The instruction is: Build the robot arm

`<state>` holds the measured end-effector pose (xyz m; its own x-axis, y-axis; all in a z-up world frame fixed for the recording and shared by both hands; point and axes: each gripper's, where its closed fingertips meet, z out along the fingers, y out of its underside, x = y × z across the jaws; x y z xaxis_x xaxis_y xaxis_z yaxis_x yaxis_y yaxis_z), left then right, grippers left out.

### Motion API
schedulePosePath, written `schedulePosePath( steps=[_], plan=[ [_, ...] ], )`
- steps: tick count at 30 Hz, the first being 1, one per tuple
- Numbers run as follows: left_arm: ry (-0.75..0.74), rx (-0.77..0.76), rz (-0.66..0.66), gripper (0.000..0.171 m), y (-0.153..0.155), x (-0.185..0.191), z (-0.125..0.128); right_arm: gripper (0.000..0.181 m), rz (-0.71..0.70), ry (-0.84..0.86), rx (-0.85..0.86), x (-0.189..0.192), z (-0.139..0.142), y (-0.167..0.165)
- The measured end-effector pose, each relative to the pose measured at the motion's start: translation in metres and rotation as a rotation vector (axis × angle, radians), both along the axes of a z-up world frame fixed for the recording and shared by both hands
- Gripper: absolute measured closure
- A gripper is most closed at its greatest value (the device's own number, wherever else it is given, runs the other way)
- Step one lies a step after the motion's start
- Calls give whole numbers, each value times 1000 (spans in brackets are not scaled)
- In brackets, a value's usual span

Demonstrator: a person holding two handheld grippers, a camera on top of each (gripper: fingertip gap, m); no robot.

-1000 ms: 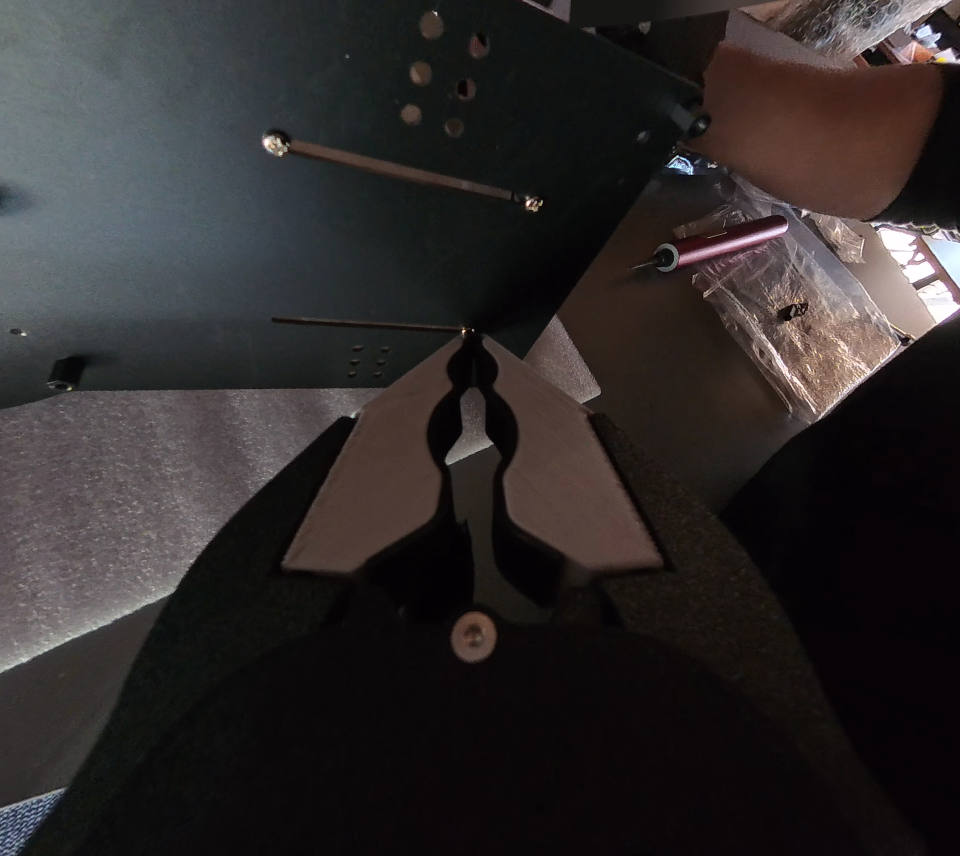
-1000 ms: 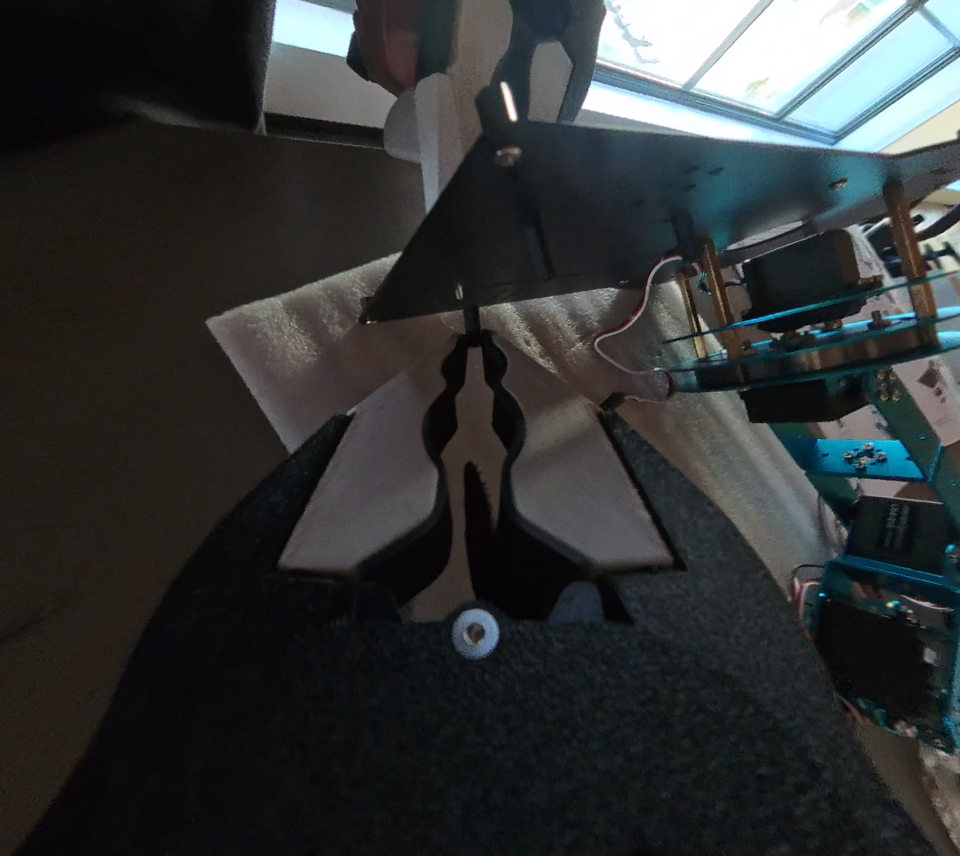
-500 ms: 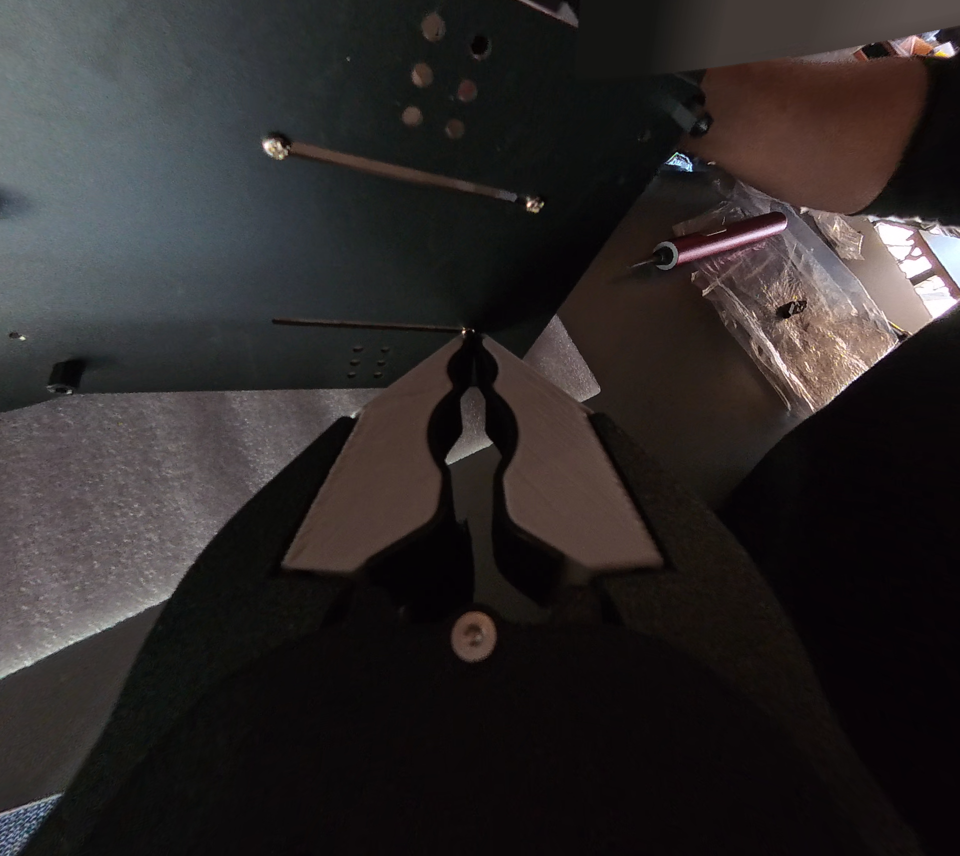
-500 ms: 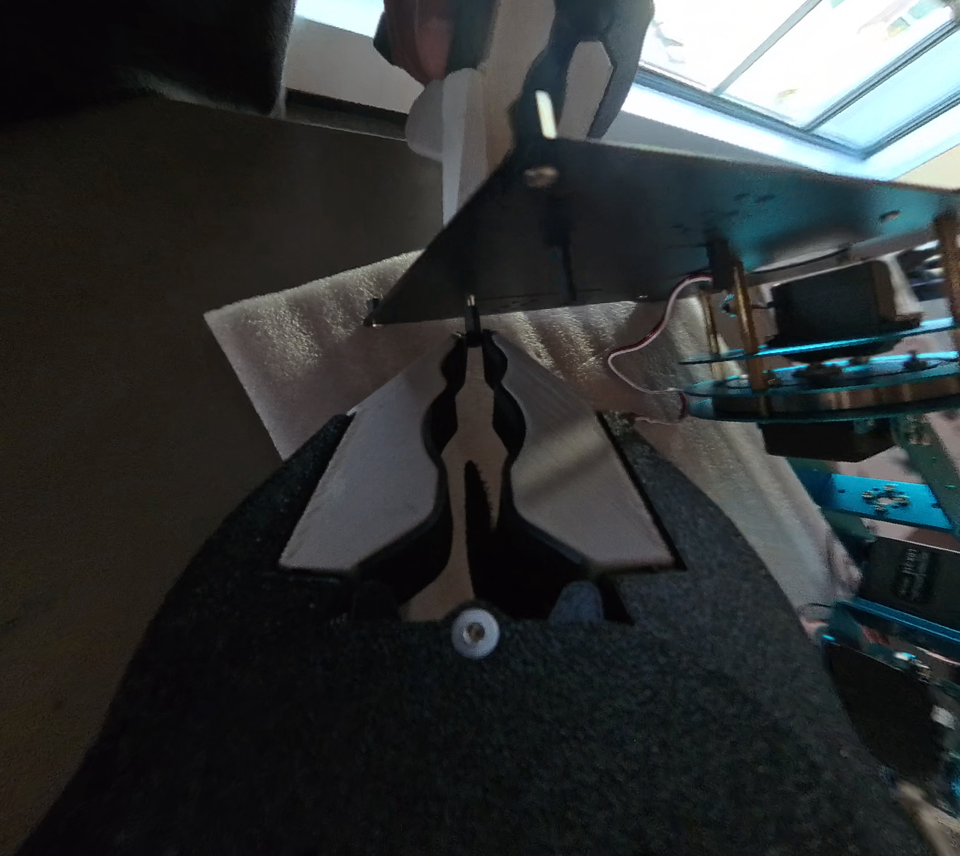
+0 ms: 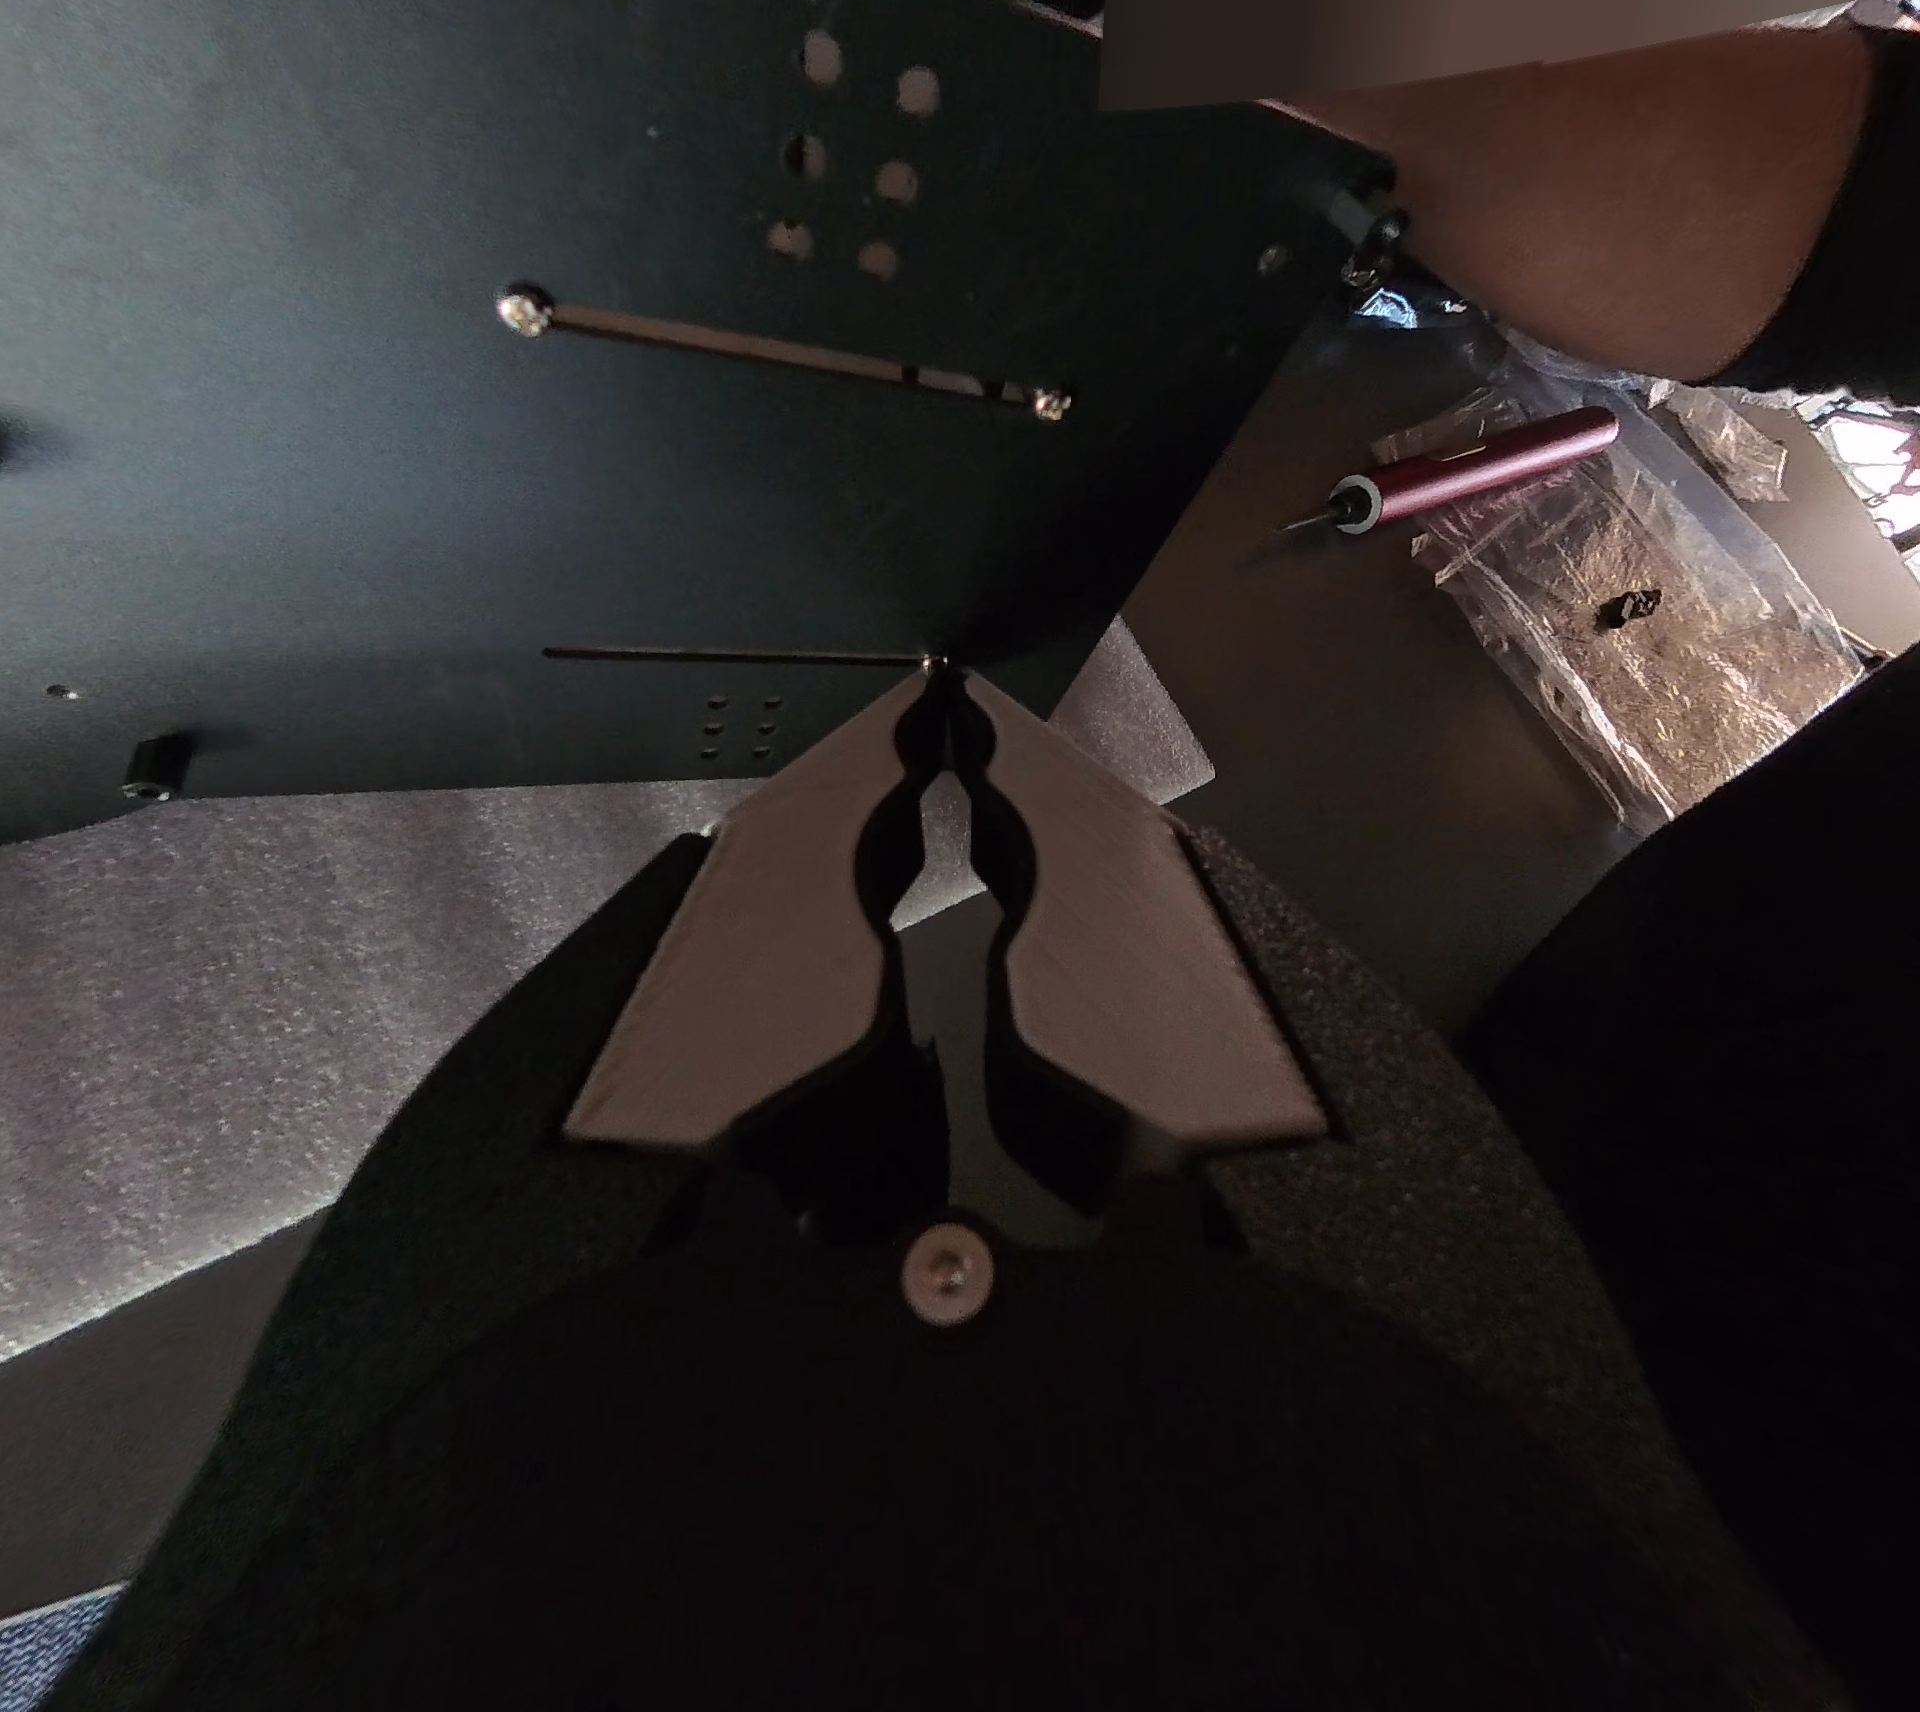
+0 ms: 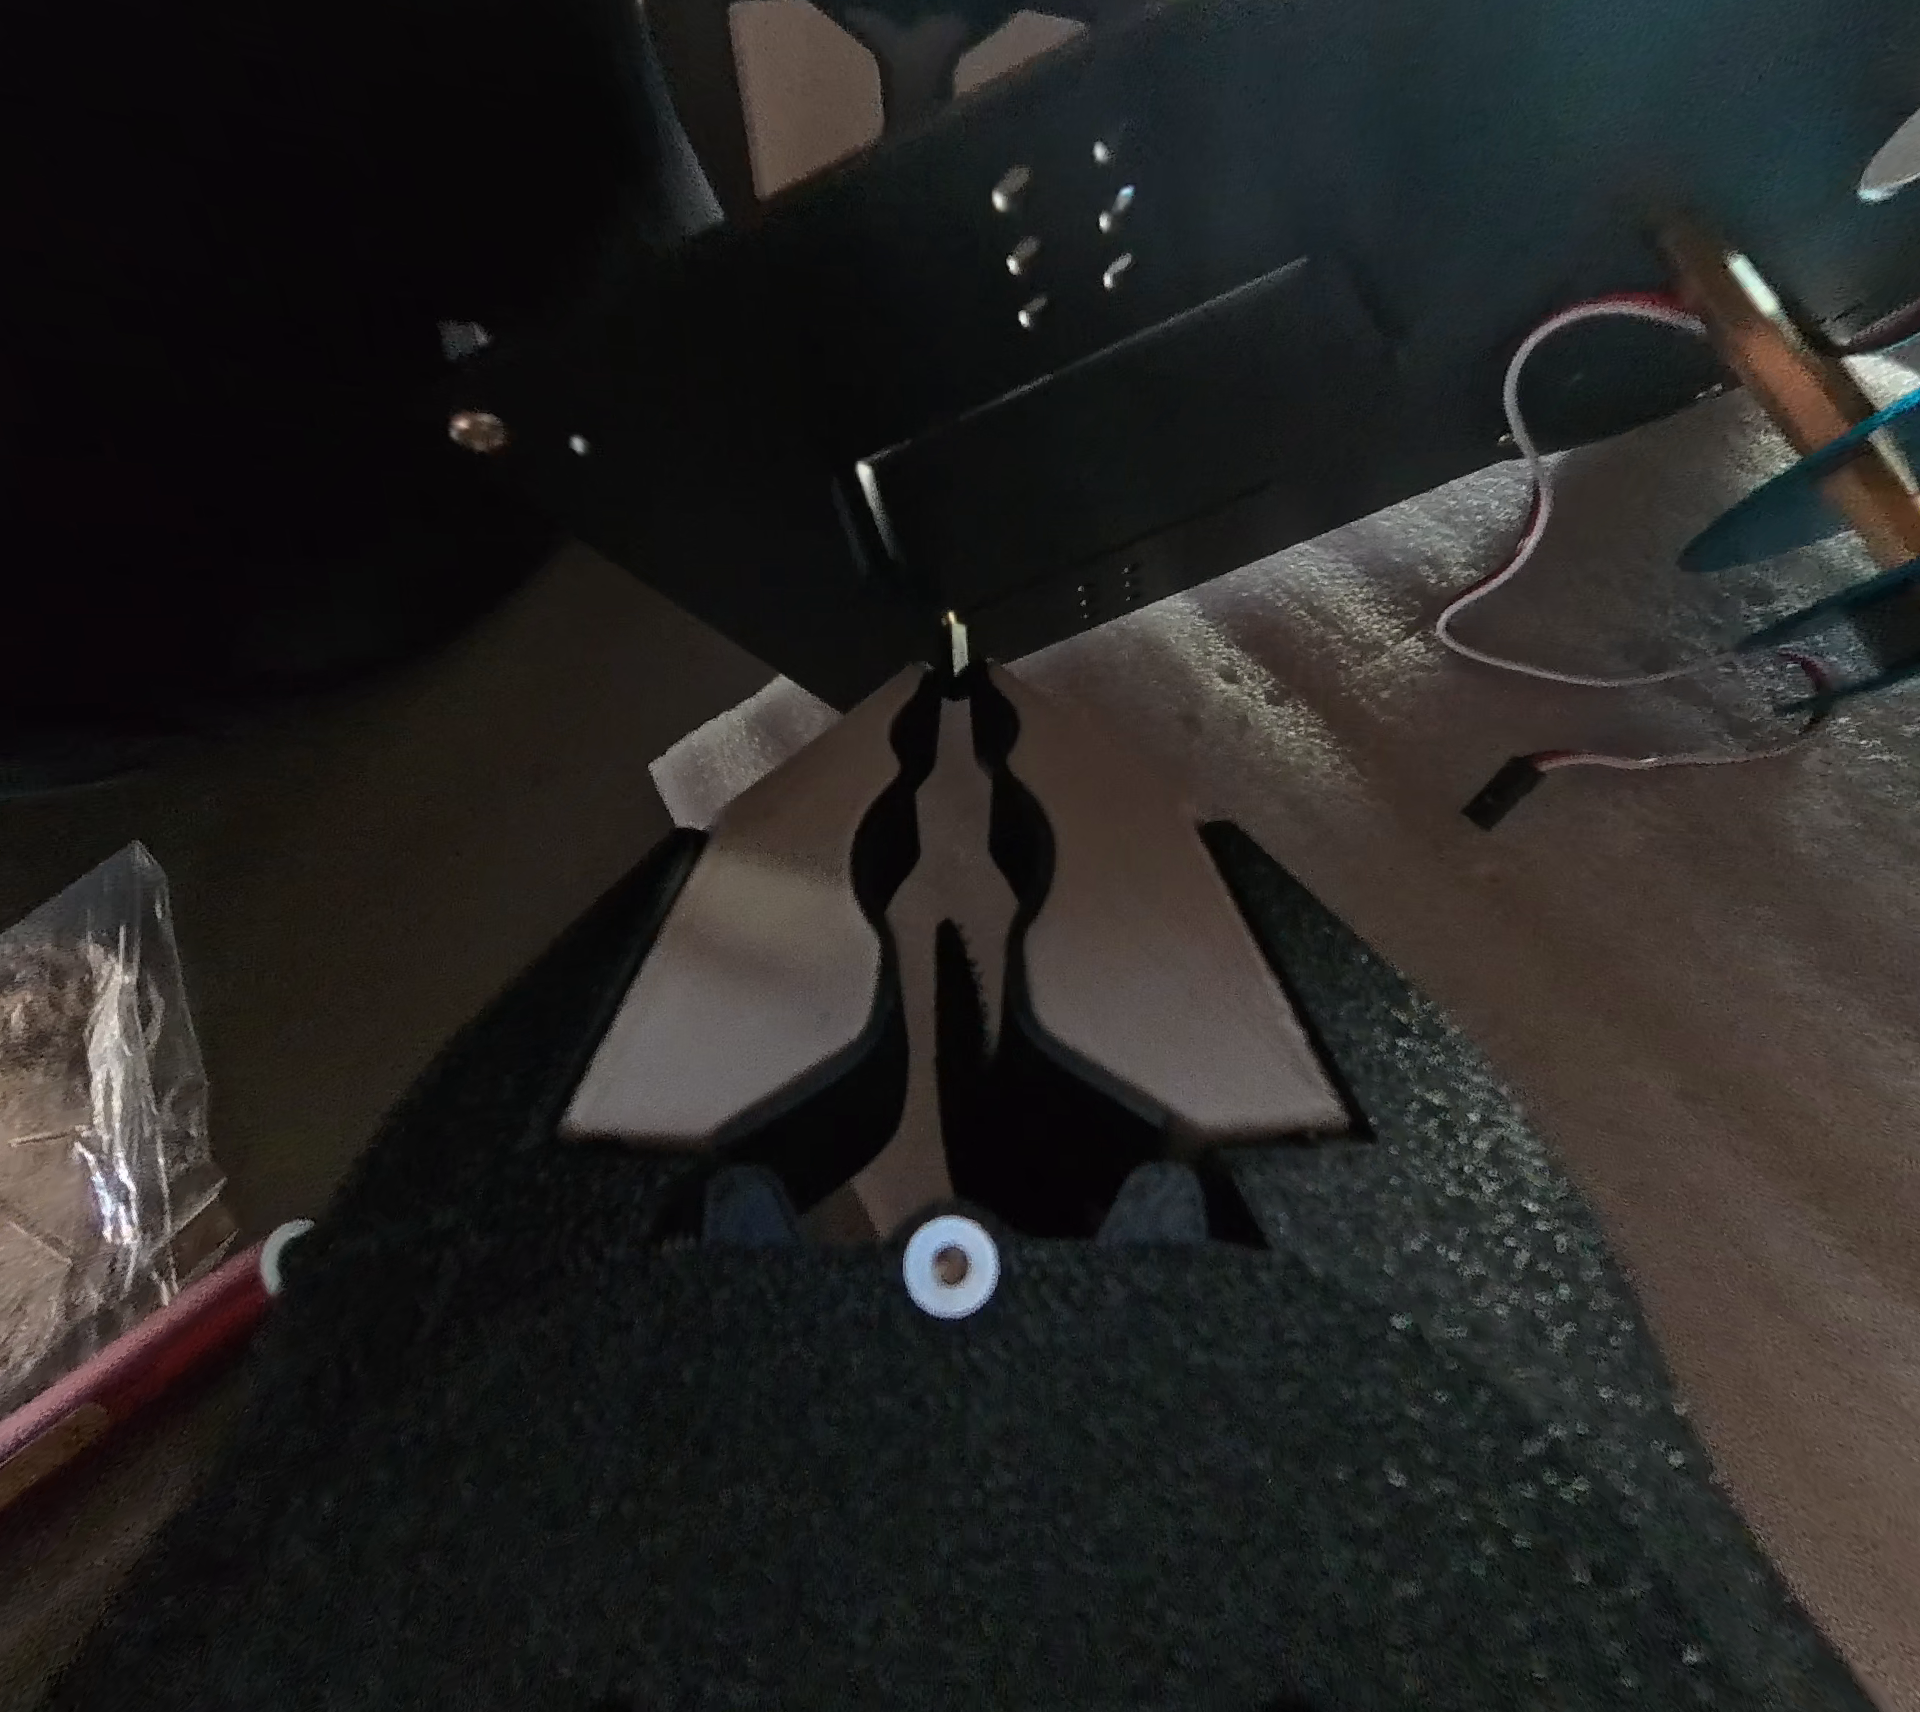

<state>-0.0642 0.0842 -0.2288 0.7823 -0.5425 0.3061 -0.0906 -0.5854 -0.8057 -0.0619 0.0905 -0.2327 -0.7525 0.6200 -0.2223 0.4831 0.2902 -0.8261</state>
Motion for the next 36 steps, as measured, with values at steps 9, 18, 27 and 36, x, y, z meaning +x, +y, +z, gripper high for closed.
schedulePosePath(
  steps=[9,18,27,36],
  plan=[
    [-6,-1,2,171,1,-2,0,176,-17,-100,-117,-3,-4,0],
    [26,19,-20,171,1,-2,0,176,-25,-349,-380,-5,0,1],
    [70,37,-38,171,1,-1,-1,176,-79,-638,-605,-12,1,2],
    [68,36,-42,171,0,2,-1,175,-154,-823,-697,-6,-2,1]
  ],
)
